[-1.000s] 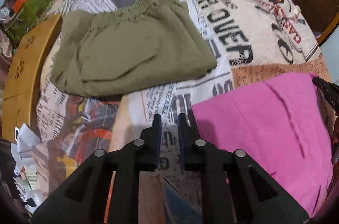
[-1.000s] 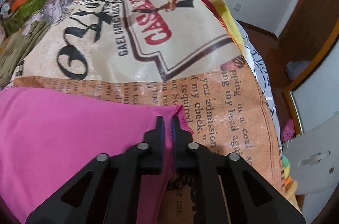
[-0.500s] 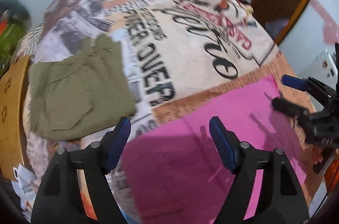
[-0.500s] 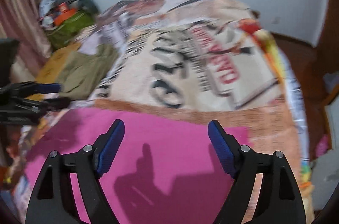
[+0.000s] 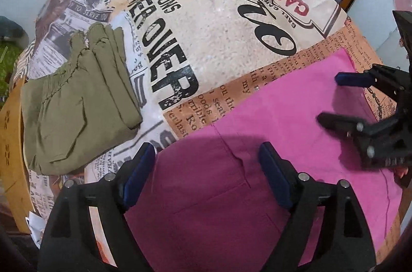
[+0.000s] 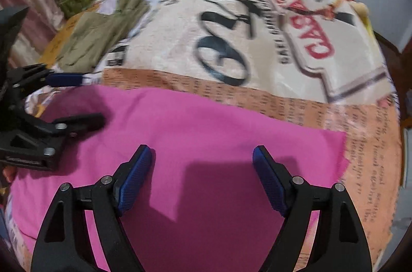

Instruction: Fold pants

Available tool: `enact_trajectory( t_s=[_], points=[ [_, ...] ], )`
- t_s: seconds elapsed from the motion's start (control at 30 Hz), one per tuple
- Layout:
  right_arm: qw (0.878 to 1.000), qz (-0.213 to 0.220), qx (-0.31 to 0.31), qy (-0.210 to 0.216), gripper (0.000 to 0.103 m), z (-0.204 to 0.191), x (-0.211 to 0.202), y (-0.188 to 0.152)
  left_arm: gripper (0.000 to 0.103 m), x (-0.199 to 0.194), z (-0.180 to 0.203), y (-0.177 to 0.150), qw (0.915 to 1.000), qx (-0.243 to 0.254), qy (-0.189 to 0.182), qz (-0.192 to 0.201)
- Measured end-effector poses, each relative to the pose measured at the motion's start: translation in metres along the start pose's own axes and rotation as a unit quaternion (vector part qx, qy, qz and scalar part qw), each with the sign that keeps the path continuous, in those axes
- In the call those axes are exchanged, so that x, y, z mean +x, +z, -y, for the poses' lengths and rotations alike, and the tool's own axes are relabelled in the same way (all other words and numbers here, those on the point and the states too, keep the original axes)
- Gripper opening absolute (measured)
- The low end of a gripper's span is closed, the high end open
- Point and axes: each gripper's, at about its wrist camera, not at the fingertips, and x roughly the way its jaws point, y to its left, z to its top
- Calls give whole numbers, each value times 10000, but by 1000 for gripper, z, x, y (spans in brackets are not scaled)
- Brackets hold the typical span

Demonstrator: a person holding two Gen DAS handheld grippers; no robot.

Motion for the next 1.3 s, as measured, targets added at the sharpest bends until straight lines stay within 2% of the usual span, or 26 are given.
enact_trajectory(
  t_s=[0.1,0.33,0.6,0.73,0.9,1.07,1.3],
  points=[
    [9995,-30,66,-295,78,15,-1,-10,87,-4,-6,-4,10000,-84,19,28],
    [9974,-119,539,-470,78,51,-9,-29,89,-21,-24,-18,9993,-235,236,175],
    [9949,-116,659,-756,79,62,-23,-43,92,-30,-40,-34,9979,-552,242,234],
    [9942,-65,613,-885,79,58,-34,-39,91,-41,-37,-38,9967,-513,544,310],
    [9948,328,472,-845,79,39,-72,-38,91,-69,-38,-44,9943,-617,626,603],
    [9929,797,207,-854,79,4,-114,-37,91,-113,-37,-57,9885,-860,617,1076],
    [9885,1305,-198,-742,80,-45,-161,-52,91,-163,-30,-86,9824,-1104,317,1475]
  ],
)
